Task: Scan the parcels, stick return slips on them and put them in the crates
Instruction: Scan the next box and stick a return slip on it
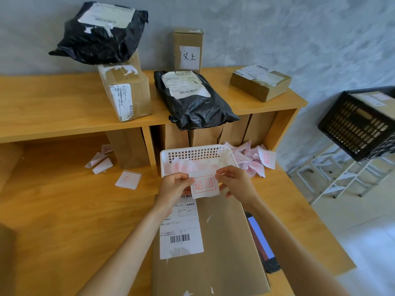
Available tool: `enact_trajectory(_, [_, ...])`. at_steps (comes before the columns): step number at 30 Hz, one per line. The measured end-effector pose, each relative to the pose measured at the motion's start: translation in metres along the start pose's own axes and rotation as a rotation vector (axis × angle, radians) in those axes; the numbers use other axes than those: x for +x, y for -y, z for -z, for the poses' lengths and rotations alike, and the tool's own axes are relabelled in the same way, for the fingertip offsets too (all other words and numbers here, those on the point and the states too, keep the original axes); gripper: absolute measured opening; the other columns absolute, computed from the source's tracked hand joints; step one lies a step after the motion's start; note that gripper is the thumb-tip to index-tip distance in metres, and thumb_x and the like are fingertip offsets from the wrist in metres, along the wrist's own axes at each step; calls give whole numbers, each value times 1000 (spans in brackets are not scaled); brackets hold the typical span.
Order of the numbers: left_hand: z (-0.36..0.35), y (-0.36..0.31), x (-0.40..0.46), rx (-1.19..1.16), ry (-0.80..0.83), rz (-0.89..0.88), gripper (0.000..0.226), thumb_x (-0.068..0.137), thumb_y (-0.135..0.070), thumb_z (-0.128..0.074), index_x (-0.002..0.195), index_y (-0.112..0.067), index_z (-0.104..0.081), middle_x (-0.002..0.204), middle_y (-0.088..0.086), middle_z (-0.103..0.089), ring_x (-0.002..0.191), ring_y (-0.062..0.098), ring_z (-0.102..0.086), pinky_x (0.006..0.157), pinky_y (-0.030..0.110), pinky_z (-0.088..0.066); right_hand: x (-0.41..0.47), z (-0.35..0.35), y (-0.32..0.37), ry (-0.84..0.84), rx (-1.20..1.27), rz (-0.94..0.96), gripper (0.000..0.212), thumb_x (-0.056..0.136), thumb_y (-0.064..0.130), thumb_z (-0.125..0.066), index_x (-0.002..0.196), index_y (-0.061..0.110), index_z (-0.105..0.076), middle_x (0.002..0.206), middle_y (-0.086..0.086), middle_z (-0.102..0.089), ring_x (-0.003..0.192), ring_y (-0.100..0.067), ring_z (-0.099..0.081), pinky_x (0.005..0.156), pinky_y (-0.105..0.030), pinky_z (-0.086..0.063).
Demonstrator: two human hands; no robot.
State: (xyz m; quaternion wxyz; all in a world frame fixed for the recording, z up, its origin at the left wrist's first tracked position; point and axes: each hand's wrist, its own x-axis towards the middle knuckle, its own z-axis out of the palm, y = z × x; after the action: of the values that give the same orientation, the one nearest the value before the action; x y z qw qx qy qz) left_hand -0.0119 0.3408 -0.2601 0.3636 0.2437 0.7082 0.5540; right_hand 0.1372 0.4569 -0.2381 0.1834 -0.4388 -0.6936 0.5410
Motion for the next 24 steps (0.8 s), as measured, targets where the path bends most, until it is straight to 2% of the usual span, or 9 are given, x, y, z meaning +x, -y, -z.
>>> enact_trajectory(6, [-10, -6, -2, -3, -1, 30, 10, 90, -12, -66, 94, -4, -69, 96, 0, -73, 86, 14, -71, 68, 20, -57, 14, 4, -2, -21, -79, 45, 15, 88, 10, -67, 102, 10, -61, 94, 5, -67, 74, -9, -68, 51, -15, -51])
enact_trajectory(10, [-11, -11, -3, -122, 10, 96, 16, 94, -21, -63, 98, -7, -68, 92, 6, -76, 83, 21, -73, 72, 29, -58, 19, 12, -6, -3, -64, 33, 14, 87, 6, -68, 99, 9, -61, 96, 2, -67, 75, -9, -68, 51, -15, -51])
enact_trajectory(13, [-8, -13, -4, -213, 45, 139, 17, 94, -18, -62, 98, -3, -69, 91, 10, -75, 83, 25, -72, 73, 32, -58, 21, 16, -7, 20, -61, 42, 14, 86, 6, -68, 98, 9, -61, 96, 2, -68, 76, -8, -68, 53, -16, -53])
enact_trajectory(16, [-8, -15, -6, -191, 77, 152, 15, 92, -15, -63, 97, -3, -70, 91, 9, -75, 84, 23, -72, 69, 28, -57, 24, 18, -6, 51, -63, 51, 15, 86, 5, -68, 99, 7, -61, 98, 3, -66, 78, -9, -67, 56, -18, -55])
enact_trajectory(20, [-11, -16, -5, -174, 80, 146, 13, 92, -13, -63, 93, -4, -72, 90, 9, -75, 84, 22, -72, 71, 30, -58, 26, 18, -4, 72, -81, 65, 15, 86, 5, -68, 99, 7, -60, 98, 4, -64, 84, -14, -67, 62, -24, -59])
enact_trajectory(24, [-15, -16, -4, -138, 79, 122, 14, 93, -12, -62, 89, -4, -71, 85, 7, -75, 76, 16, -70, 70, 28, -58, 28, 16, -6, 62, -82, 63, 15, 86, 5, -69, 96, 11, -60, 103, 0, -65, 93, -19, -66, 65, -25, -59])
